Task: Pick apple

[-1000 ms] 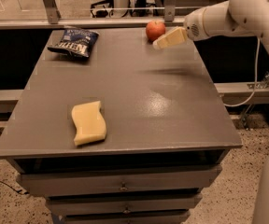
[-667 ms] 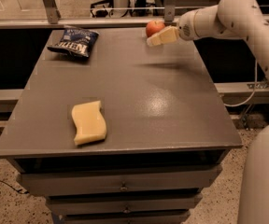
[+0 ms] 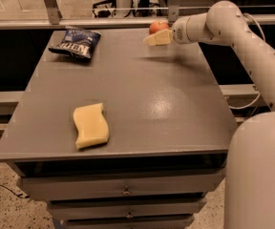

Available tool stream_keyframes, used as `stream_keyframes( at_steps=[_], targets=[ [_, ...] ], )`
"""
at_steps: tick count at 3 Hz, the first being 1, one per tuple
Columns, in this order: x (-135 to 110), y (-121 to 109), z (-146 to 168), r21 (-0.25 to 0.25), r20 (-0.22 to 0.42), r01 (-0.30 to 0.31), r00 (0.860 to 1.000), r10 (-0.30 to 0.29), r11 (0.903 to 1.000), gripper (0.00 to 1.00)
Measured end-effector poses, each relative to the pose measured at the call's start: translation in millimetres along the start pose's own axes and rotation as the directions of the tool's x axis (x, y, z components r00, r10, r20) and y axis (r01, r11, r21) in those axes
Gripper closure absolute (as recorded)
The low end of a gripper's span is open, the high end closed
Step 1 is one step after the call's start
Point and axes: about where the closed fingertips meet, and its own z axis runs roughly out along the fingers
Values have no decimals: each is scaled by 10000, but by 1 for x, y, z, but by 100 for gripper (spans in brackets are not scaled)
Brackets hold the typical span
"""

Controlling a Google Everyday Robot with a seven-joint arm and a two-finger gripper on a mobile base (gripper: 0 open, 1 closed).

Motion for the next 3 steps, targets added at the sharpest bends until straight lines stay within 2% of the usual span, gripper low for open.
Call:
stream_keyframes(
  at_steps=[2, 3],
  targets=[
    [-3, -21, 26, 474, 203, -293, 9994, 284, 9984, 0],
    [-3, -26, 36, 546, 130, -407, 9991, 400, 9977, 18]
  ],
)
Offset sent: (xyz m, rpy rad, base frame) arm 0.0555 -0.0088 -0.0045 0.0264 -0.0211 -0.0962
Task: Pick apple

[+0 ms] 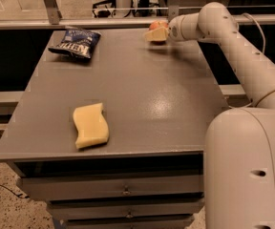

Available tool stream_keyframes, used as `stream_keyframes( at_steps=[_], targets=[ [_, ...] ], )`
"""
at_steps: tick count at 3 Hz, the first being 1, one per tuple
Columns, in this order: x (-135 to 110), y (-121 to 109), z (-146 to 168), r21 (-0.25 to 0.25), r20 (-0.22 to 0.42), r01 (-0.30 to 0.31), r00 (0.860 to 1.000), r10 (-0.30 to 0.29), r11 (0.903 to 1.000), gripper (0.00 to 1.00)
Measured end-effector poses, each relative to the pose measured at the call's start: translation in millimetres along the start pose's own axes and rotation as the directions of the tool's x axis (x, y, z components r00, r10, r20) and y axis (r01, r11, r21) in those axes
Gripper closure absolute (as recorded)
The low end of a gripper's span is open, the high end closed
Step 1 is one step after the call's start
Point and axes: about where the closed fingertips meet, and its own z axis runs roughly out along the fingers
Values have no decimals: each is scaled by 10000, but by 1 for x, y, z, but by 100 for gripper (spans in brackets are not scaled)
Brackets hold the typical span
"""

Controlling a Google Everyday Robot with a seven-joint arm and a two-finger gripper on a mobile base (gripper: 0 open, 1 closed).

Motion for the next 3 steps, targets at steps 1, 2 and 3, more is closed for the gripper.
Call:
stream_keyframes(
  at_steps=[1, 2, 3],
  targets=[
    [2, -2, 4, -2, -19, -41, 10000, 41, 10000, 41],
    [-3, -4, -6, -83, 175, 20, 9998, -19, 10000, 72],
    [-17, 9, -26, -718, 583, 155, 9982, -113, 9973, 95]
  ],
)
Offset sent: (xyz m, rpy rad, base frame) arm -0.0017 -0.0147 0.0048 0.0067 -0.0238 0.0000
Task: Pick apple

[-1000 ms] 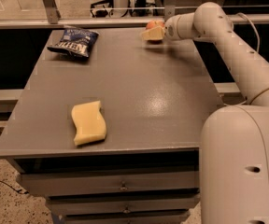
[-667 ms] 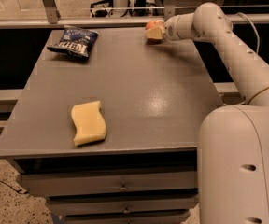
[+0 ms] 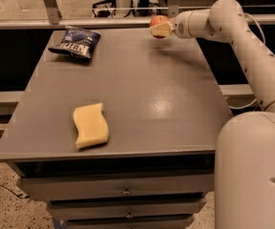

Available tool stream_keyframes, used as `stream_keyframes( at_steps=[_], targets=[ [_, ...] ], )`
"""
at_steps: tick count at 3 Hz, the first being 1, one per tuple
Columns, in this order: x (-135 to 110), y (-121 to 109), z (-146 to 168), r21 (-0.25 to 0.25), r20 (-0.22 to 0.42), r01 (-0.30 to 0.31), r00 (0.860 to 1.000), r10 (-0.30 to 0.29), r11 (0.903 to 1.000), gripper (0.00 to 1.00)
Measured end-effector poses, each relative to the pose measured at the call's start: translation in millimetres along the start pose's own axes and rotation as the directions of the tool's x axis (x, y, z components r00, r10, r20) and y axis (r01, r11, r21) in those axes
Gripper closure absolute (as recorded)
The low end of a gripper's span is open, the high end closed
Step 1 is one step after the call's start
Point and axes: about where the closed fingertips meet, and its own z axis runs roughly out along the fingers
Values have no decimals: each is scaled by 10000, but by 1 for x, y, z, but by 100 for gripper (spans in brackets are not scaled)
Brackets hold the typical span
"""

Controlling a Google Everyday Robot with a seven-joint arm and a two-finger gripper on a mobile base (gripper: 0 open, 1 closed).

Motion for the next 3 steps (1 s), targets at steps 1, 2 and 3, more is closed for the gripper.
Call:
stream_keyframes(
  at_steps=[1, 2, 3],
  targets=[
    [-29, 35, -31, -1331, 510, 76, 9987, -9, 9911, 100],
    [-23, 53, -33, -2022, 247, 39, 9997, 12, 9793, 100],
    [-23, 53, -32, -1994, 262, 38, 9997, 14, 9799, 100]
  ],
)
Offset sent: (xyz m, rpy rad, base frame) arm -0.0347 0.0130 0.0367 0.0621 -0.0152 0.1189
